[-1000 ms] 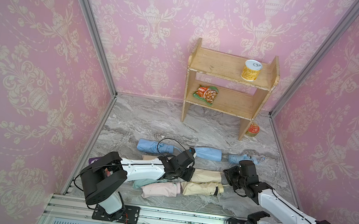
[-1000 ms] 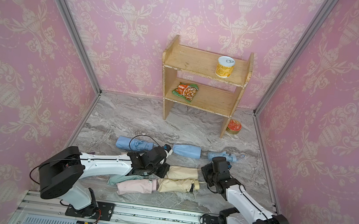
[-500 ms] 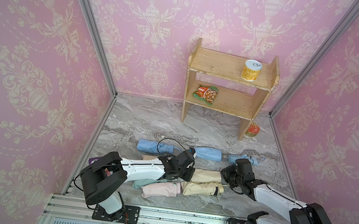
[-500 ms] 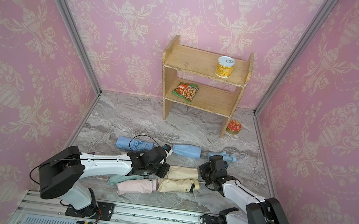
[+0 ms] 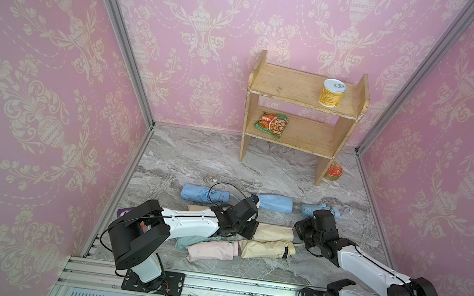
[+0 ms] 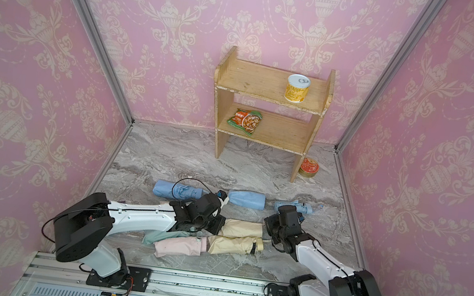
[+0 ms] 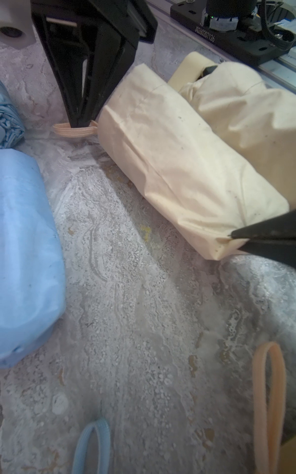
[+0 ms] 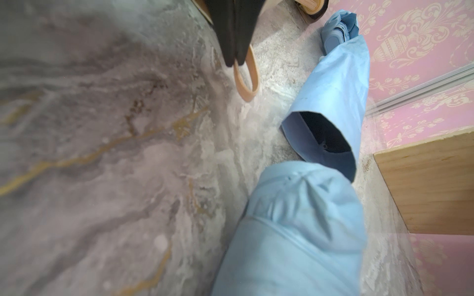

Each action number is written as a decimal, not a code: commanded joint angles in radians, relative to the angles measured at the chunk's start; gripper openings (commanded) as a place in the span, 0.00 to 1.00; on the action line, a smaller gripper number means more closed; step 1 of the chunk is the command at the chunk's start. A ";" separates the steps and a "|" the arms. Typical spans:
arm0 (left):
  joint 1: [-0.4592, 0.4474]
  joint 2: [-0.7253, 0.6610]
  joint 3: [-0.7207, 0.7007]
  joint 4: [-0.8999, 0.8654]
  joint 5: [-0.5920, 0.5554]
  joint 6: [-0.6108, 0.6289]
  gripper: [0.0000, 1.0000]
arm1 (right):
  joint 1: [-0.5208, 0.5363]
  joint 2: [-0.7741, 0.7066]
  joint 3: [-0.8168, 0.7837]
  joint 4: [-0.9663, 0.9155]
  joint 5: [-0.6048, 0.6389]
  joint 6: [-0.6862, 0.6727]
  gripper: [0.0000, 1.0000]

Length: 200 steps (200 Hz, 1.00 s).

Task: Take umbrellas out of sleeves
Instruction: Take out the umbrella from the umbrella sleeve.

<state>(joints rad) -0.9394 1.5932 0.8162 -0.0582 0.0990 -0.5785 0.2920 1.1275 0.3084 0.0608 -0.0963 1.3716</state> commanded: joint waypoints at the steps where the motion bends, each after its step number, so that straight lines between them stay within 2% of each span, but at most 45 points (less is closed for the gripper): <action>1: -0.006 0.034 0.034 0.016 0.016 -0.015 0.00 | -0.034 -0.050 0.016 -0.061 0.036 -0.031 0.00; 53: -0.006 0.101 0.116 0.063 0.011 -0.008 0.00 | -0.144 -0.148 0.009 -0.129 0.017 -0.076 0.00; 103: -0.006 0.167 0.205 0.068 -0.001 0.012 0.00 | -0.232 -0.183 0.015 -0.161 -0.018 -0.120 0.00; 200: -0.001 0.208 0.236 0.091 -0.069 0.020 0.00 | -0.313 -0.120 0.081 -0.131 -0.069 -0.173 0.00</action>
<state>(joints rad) -0.9394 1.7901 1.0252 0.0158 0.0715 -0.5774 -0.0116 0.9863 0.3405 -0.0910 -0.1505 1.2320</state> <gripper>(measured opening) 0.053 0.040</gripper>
